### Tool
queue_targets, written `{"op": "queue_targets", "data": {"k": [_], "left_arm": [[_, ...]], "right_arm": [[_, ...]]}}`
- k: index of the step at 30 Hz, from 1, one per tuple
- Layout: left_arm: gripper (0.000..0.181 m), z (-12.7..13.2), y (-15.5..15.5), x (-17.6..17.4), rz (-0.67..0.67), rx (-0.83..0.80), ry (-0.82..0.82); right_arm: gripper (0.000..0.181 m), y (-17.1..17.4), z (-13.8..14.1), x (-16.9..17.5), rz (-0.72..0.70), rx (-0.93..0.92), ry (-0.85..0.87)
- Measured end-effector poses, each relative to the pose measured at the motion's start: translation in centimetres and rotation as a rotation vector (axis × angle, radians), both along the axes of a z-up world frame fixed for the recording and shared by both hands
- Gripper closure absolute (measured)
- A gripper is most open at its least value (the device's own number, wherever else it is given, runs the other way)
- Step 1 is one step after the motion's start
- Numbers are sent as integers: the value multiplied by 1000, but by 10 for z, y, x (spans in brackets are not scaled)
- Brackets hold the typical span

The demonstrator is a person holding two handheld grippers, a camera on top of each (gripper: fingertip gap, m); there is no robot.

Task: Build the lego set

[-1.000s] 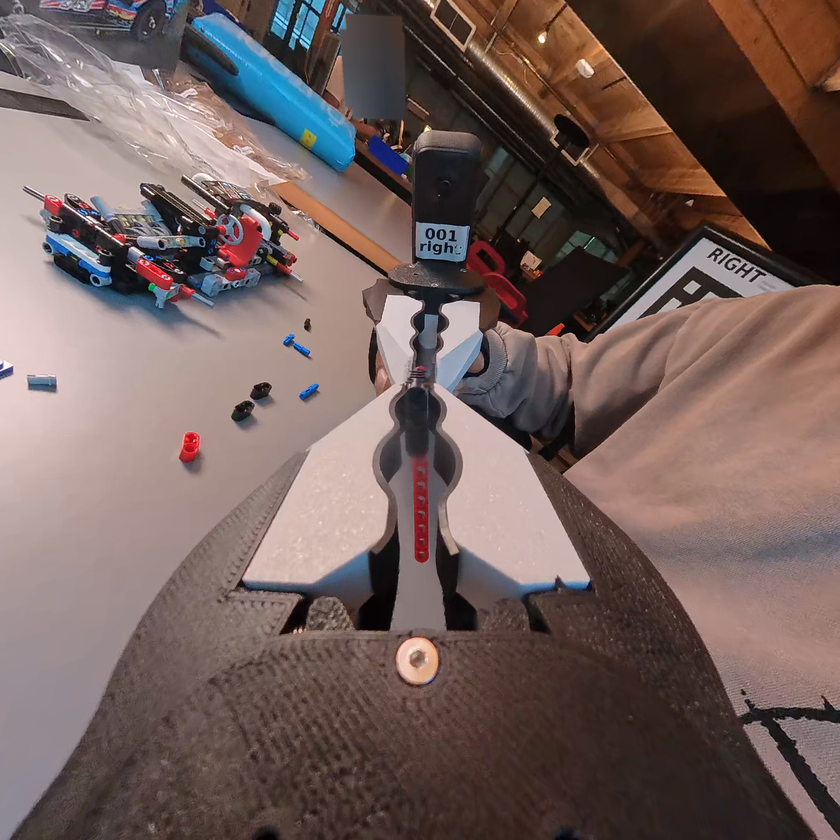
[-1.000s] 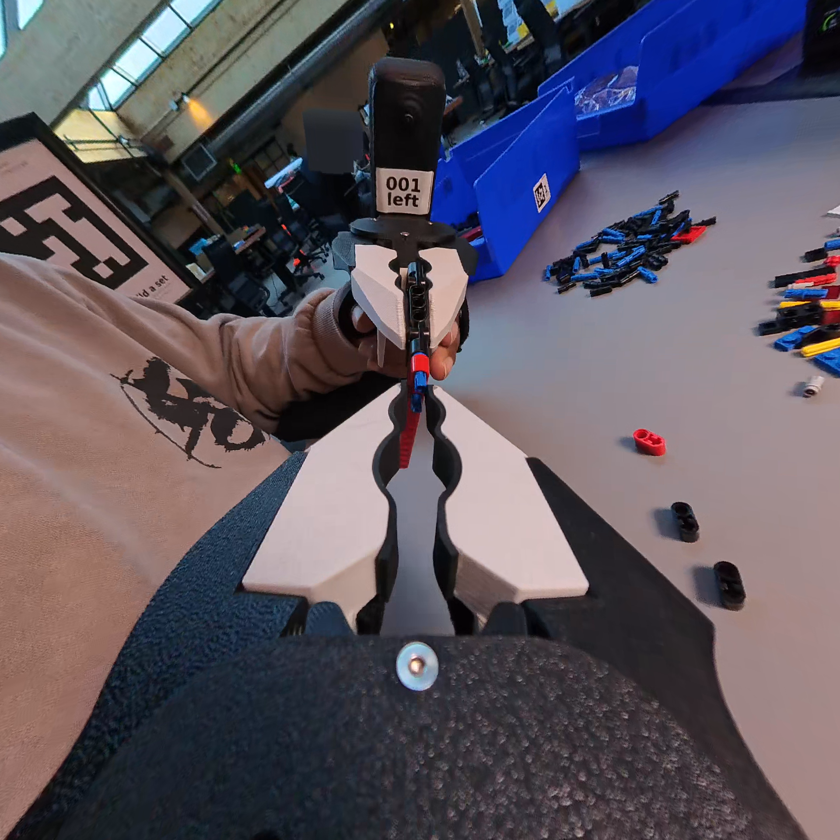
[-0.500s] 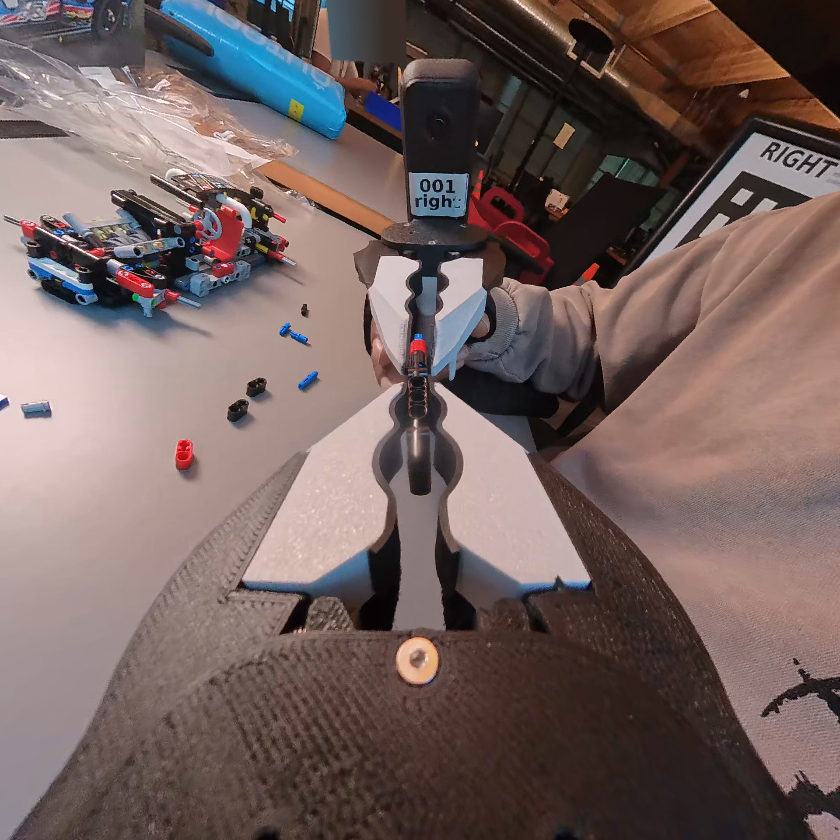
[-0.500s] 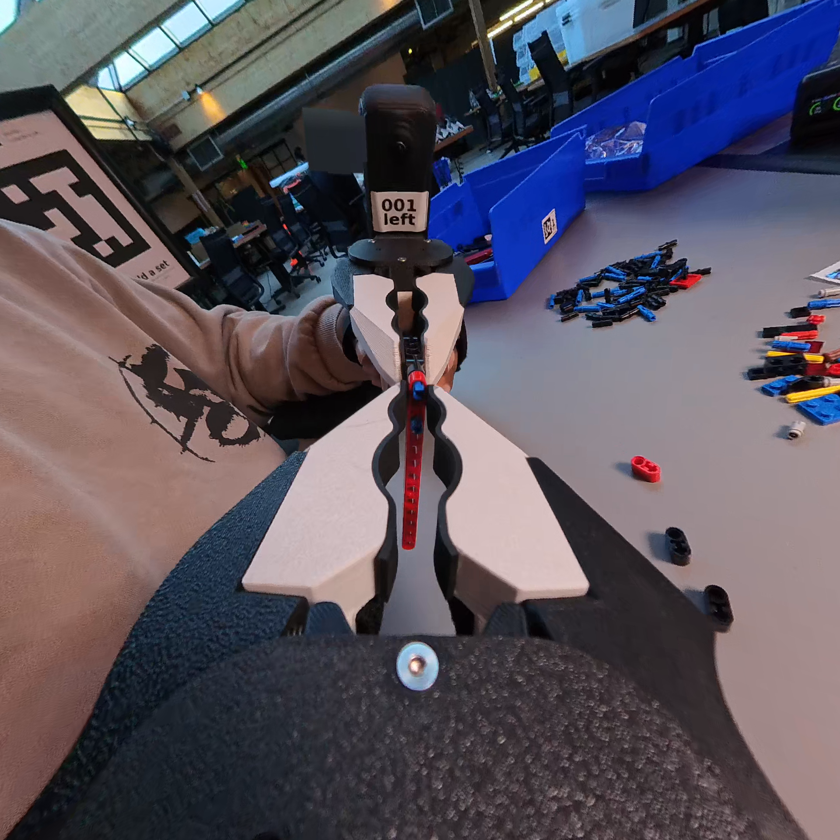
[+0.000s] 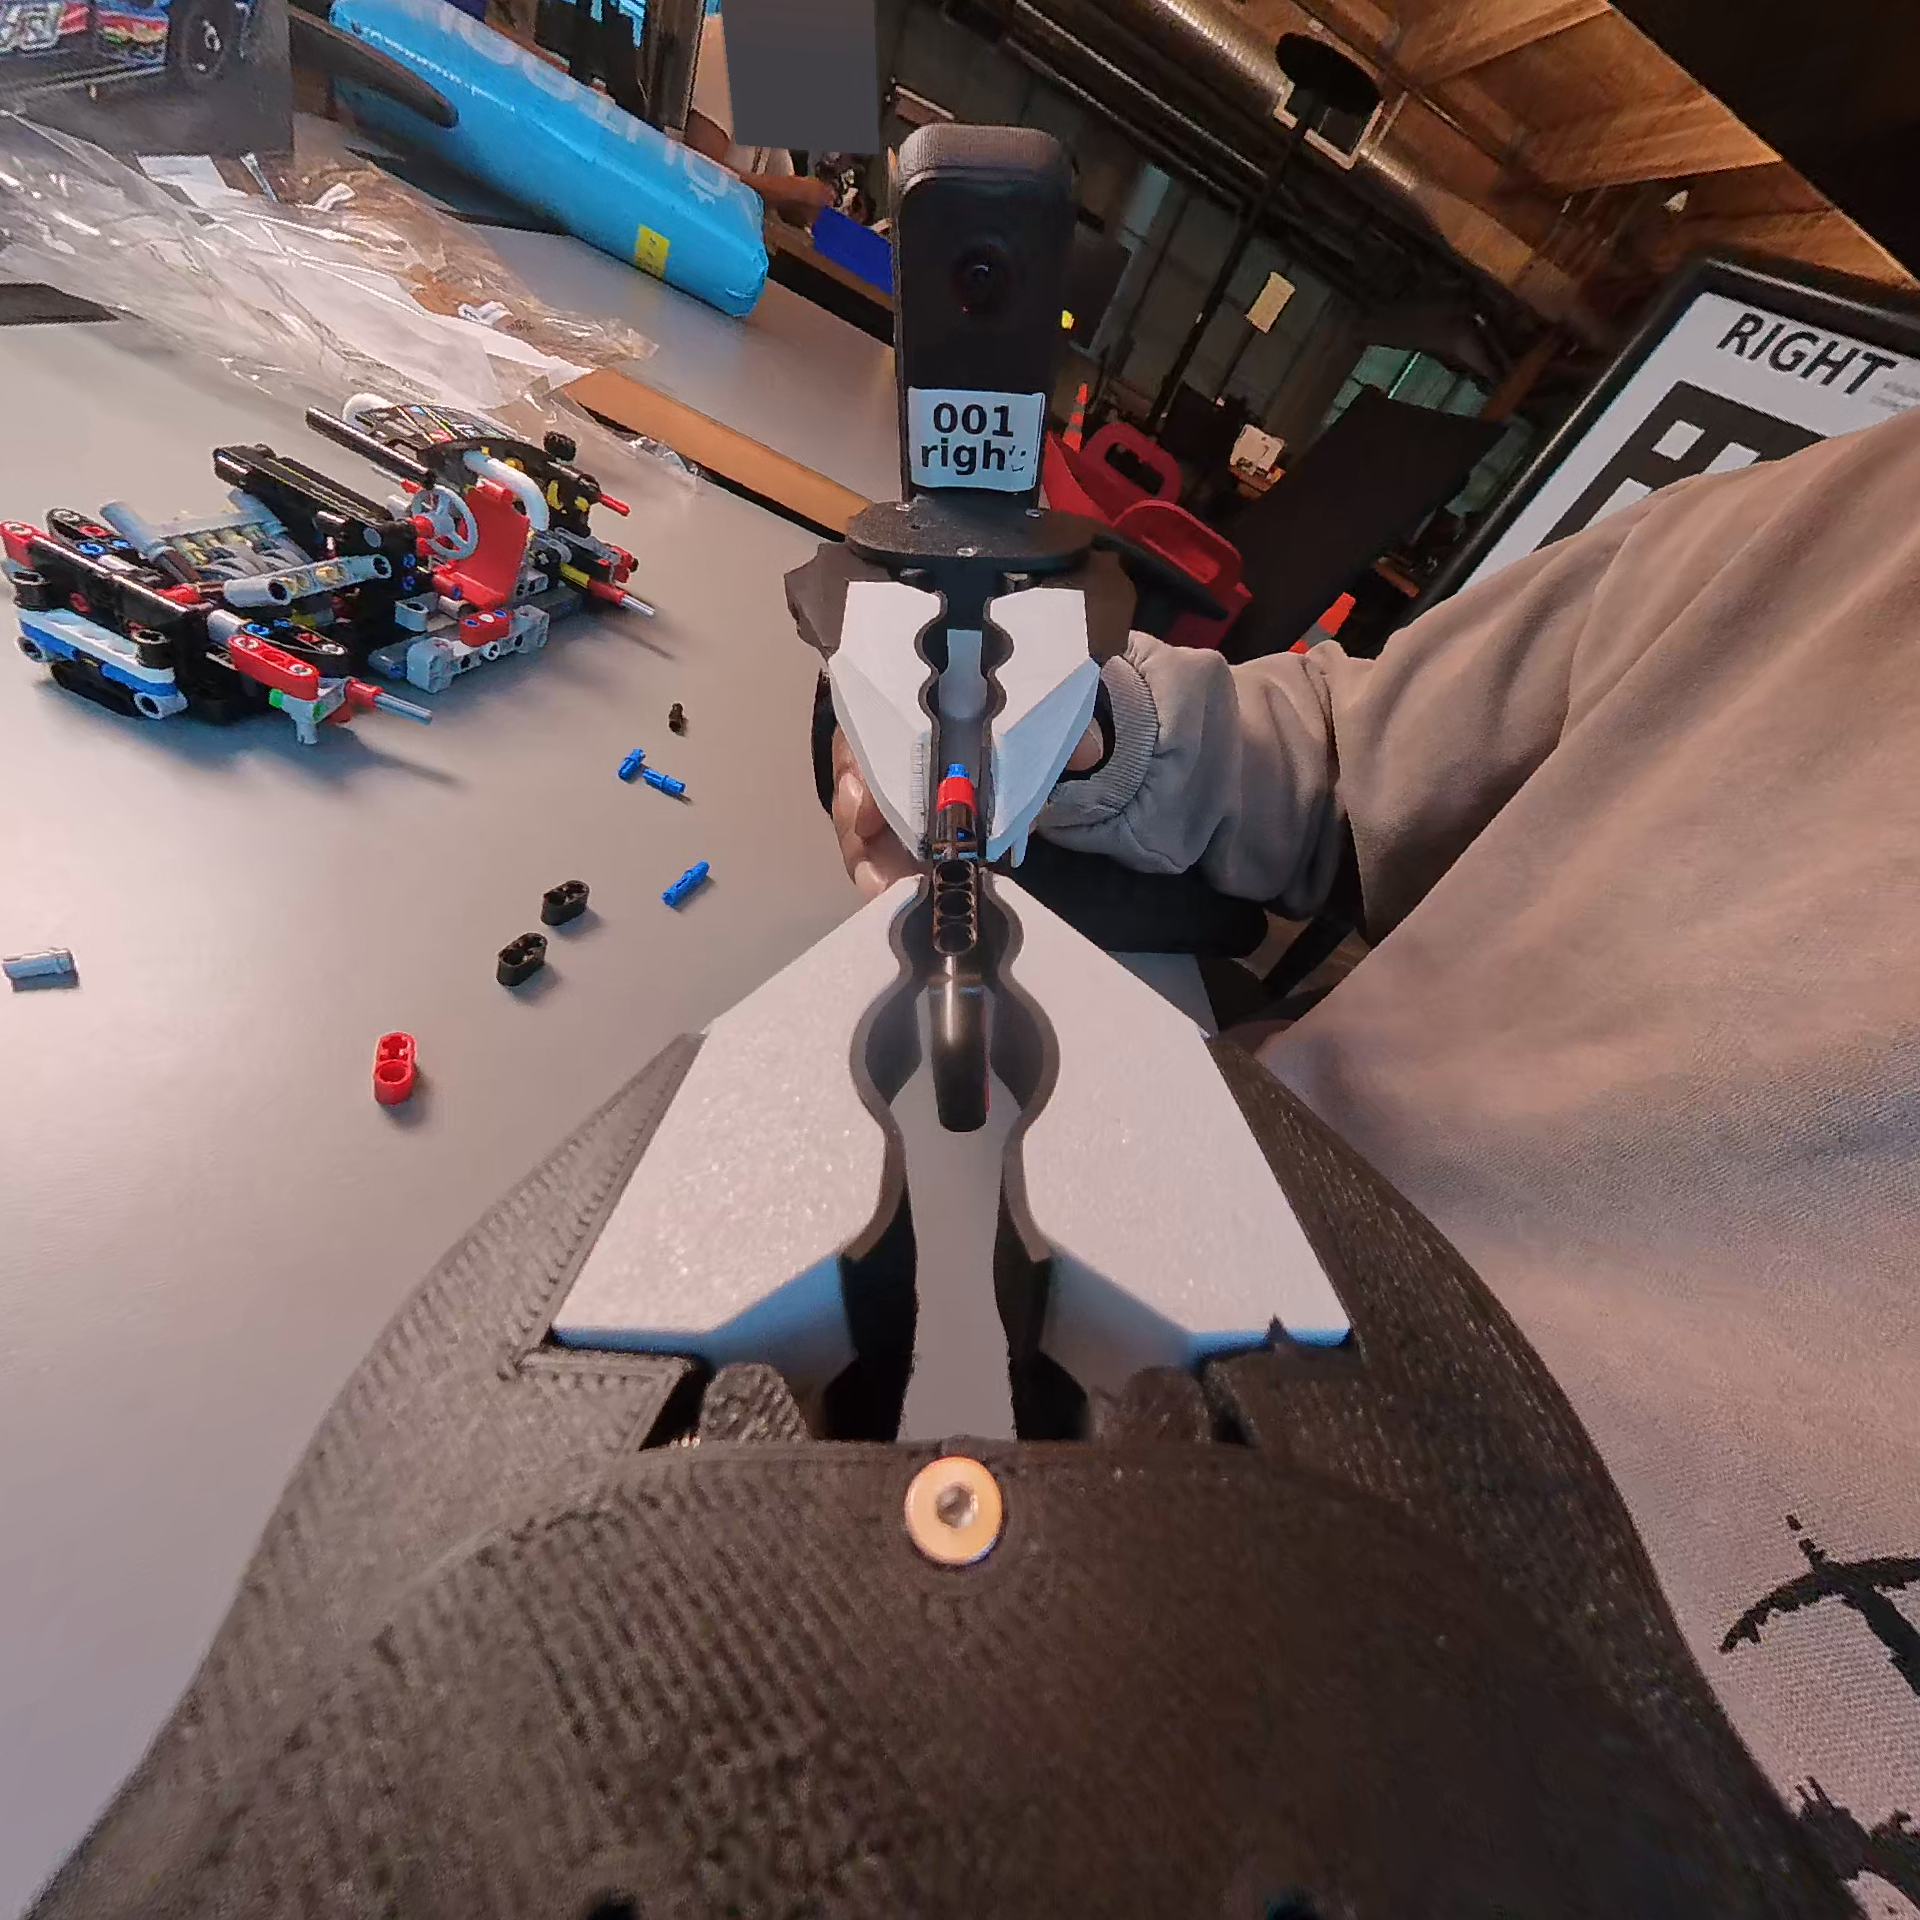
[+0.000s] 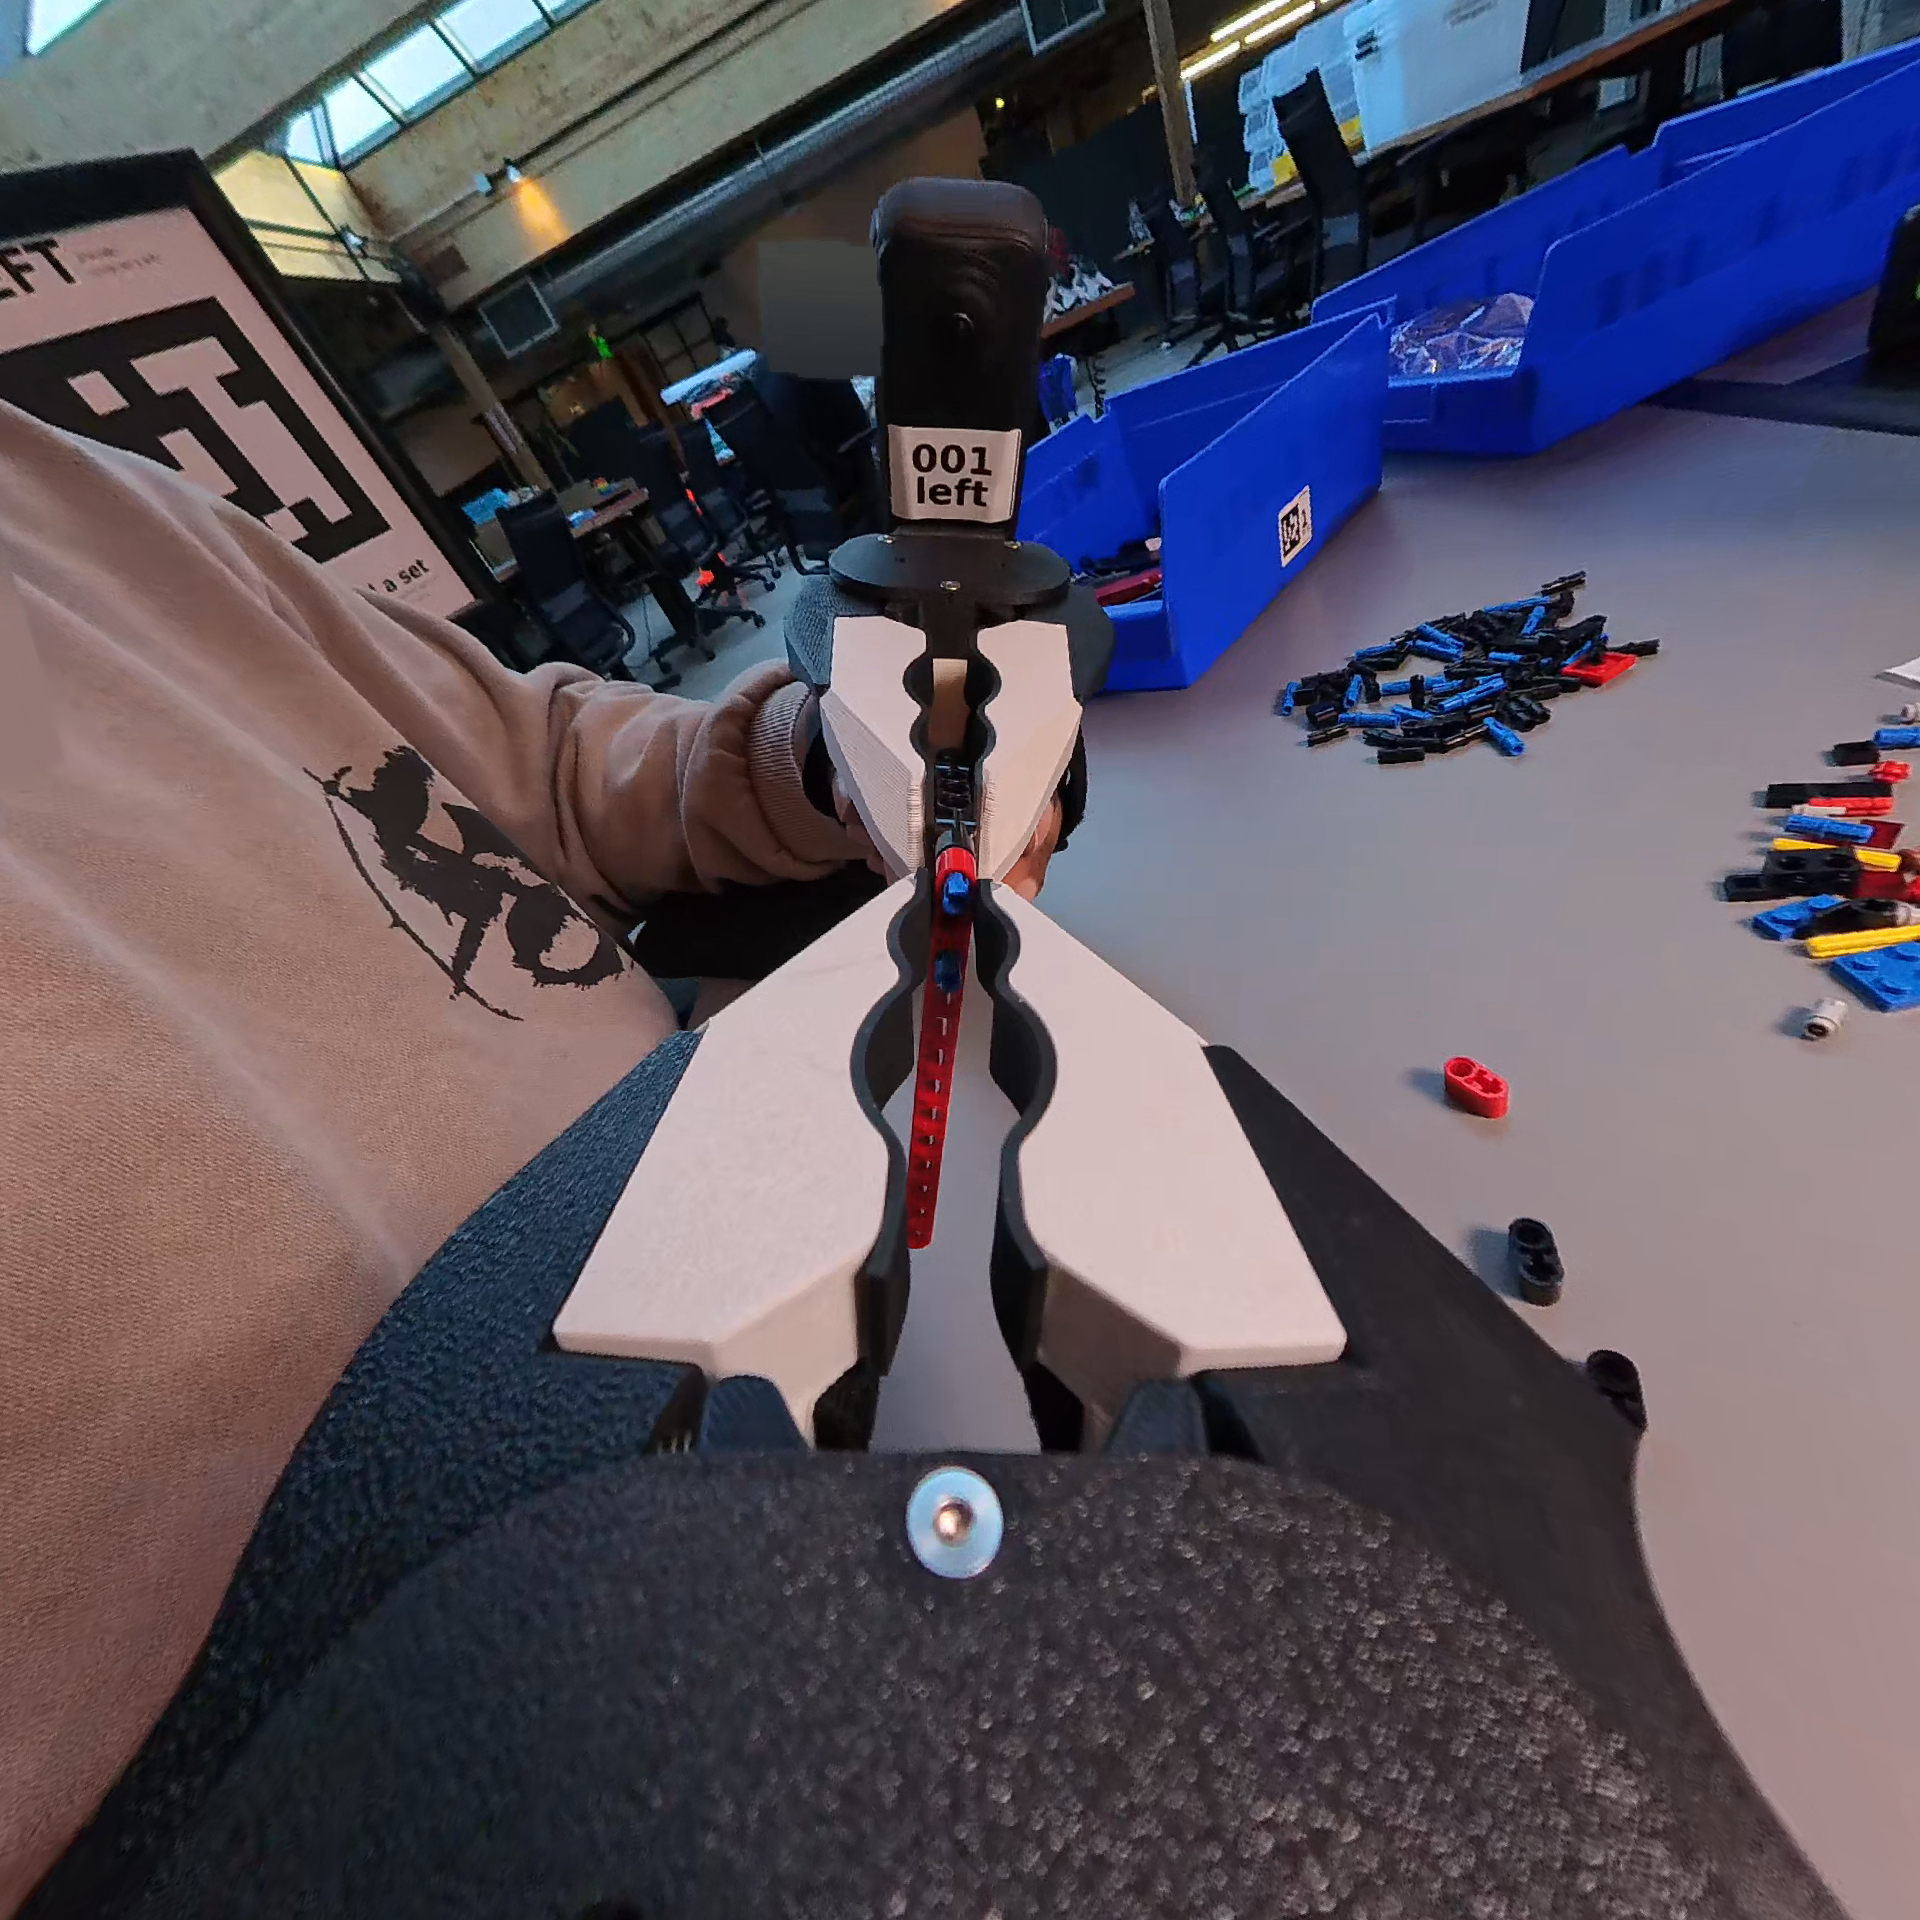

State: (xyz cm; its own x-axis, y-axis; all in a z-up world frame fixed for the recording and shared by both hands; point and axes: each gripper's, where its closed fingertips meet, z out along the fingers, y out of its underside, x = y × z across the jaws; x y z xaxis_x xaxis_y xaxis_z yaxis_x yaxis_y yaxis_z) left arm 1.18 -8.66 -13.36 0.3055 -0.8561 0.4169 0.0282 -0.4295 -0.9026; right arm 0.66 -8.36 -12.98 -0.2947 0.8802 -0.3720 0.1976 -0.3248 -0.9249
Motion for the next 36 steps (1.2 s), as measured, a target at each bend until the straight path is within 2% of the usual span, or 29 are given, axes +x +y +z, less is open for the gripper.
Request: {"op": "queue_targets", "data": {"k": [11, 19, 23, 28, 32, 36], "left_arm": [[177, -1, -1, -2, 7, 0, 5], [177, -15, -4, -2, -6, -9, 86], [177, -10, 2, -4, 15, -18, 35], [176, 9, 18, -13, 40, -76, -110], [177, 11, 25, -28, 67, -181, -245], [177, 10, 25, -30, 36, -305, -362]], "right_arm": [[177, 0, -2, 2, -5, 18, -9], [178, -4, -18, 0, 9, 39, -65], [177, 2, -12, -2, -21, 2, -29], [172, 19, 7, -4, -73, -40, 47], [170, 28, 4, 4, -93, -81, 51], [167, 27, 4, 2, -105, -68, 63]]}}
